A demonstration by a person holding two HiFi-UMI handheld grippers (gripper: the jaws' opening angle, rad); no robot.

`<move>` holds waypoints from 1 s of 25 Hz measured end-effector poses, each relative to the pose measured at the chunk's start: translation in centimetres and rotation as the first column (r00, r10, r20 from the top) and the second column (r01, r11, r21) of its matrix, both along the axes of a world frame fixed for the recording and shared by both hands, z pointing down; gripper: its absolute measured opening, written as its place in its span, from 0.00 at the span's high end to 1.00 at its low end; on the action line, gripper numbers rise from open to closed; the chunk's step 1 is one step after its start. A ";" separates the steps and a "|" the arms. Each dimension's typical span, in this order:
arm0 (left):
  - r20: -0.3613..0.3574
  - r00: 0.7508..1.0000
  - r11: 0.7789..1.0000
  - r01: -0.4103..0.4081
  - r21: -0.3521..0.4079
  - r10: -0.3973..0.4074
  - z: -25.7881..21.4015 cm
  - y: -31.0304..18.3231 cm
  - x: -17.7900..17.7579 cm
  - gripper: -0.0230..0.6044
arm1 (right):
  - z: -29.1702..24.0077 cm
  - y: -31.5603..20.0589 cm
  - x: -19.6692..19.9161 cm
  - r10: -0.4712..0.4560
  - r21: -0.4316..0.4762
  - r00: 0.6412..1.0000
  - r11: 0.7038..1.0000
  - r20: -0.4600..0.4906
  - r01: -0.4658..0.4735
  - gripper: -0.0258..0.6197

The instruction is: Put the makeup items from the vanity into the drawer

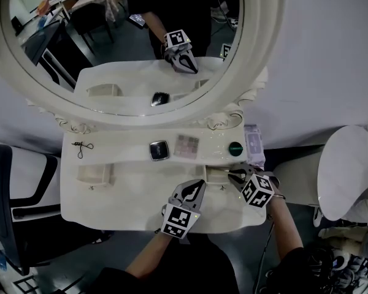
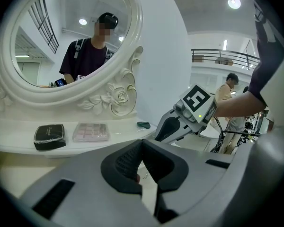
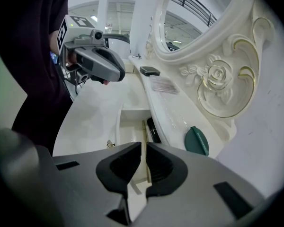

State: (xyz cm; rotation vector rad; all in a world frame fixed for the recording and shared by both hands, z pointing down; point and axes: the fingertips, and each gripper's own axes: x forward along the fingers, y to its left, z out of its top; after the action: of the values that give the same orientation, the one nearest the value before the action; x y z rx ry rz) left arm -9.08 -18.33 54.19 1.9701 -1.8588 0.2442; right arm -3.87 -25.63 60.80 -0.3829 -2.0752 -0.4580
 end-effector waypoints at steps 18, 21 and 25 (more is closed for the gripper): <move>0.027 0.999 0.993 -0.039 0.107 0.036 -5.2 0.0 2.0 0.94 | -10.2 3.2 1.3 0.351 -0.285 0.867 0.923 0.354 -0.257 0.92; 0.025 0.999 0.989 -0.046 0.141 0.043 -6.9 0.3 2.6 0.94 | -12.6 4.4 1.9 0.435 -0.358 0.793 0.886 0.426 -0.294 0.92; 0.018 0.998 0.981 -0.054 0.188 0.052 -9.1 1.0 3.5 0.94 | -15.9 5.8 2.9 0.575 -0.493 0.633 0.806 0.518 -0.328 0.92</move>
State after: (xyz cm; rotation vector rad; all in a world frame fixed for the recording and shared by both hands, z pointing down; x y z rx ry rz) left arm -5.55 -17.37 45.05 2.1503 -1.9009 0.0997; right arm -1.00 -19.85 44.90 0.1648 -2.8405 0.1517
